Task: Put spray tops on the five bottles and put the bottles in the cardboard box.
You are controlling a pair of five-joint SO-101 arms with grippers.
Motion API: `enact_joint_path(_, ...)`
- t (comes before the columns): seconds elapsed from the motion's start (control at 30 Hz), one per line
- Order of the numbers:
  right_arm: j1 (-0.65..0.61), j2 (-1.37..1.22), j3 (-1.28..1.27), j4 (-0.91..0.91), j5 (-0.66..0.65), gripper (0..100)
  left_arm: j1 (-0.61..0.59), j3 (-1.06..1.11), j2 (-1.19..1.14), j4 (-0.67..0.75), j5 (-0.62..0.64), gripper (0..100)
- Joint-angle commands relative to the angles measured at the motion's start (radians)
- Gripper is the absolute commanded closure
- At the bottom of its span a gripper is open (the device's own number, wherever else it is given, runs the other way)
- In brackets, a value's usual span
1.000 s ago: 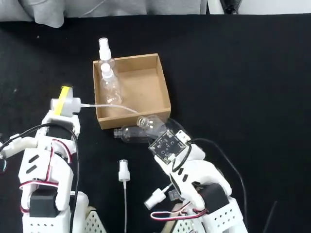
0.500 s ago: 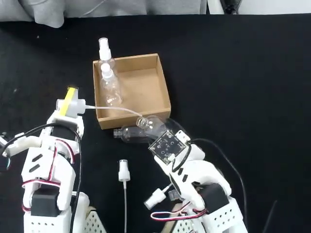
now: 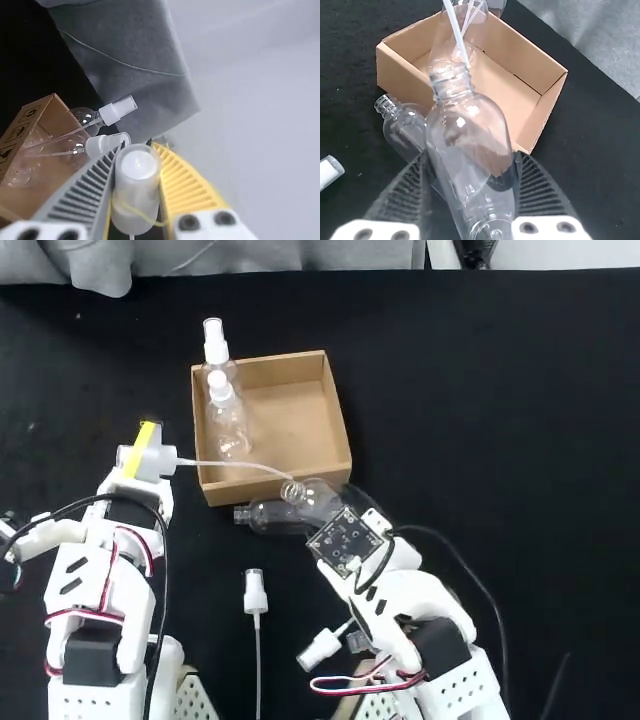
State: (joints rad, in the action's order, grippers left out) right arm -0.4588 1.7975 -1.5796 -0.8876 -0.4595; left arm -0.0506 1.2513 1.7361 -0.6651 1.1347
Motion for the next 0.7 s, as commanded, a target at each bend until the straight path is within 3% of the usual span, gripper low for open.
enact_joint_path(0.0, -0.006, 0.108, -0.002, 0.032, 0.012, 92.1, -0.002, -0.094, 0.037, -0.038, -0.018, 97)
enact_joint_path(0.67, 0.020, 0.107, -0.007, 0.066, 0.014, 92.1, -0.002, -0.050, 0.086, -0.051, -0.029, 97)
